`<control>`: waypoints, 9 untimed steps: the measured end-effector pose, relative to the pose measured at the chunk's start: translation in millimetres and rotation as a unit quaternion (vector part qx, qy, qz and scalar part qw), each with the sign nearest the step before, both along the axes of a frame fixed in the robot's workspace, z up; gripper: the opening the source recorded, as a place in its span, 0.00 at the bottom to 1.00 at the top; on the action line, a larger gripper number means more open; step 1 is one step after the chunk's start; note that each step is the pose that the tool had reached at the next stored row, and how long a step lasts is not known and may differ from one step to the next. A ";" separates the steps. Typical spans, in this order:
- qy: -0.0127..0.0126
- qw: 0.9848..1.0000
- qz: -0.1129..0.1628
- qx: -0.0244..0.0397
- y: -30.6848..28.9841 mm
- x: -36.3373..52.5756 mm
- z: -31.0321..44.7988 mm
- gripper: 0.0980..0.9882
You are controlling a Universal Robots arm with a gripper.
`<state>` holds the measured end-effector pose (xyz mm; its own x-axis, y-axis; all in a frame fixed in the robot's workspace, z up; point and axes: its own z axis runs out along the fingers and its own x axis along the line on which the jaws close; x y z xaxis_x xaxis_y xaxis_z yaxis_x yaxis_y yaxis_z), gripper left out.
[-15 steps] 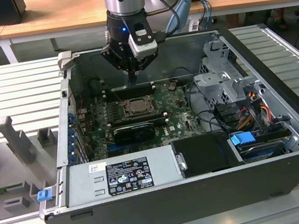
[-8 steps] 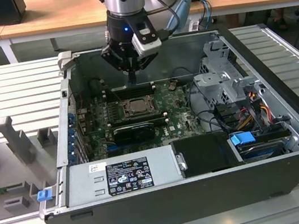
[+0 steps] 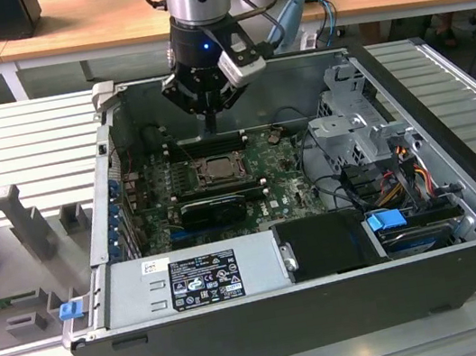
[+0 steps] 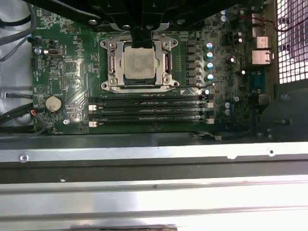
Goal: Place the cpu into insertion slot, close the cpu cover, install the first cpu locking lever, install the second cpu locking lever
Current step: 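Install the first cpu locking lever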
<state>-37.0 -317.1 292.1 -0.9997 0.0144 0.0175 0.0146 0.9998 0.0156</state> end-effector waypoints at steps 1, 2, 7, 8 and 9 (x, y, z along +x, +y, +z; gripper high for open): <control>0.000 1.000 0.007 0.000 0.0 -0.1 -0.2 0.01; 0.000 1.000 0.016 0.000 0.0 -0.1 -0.4 0.01; 0.000 0.998 0.060 0.000 0.0 -0.1 -1.7 0.01; 0.000 0.998 0.064 0.000 0.0 -0.2 -1.9 0.01; 0.000 0.998 0.066 0.000 0.0 -0.7 -2.0 0.01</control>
<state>-37.7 -317.2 290.1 -0.9929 -0.1177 0.0175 -0.1174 0.9930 0.0158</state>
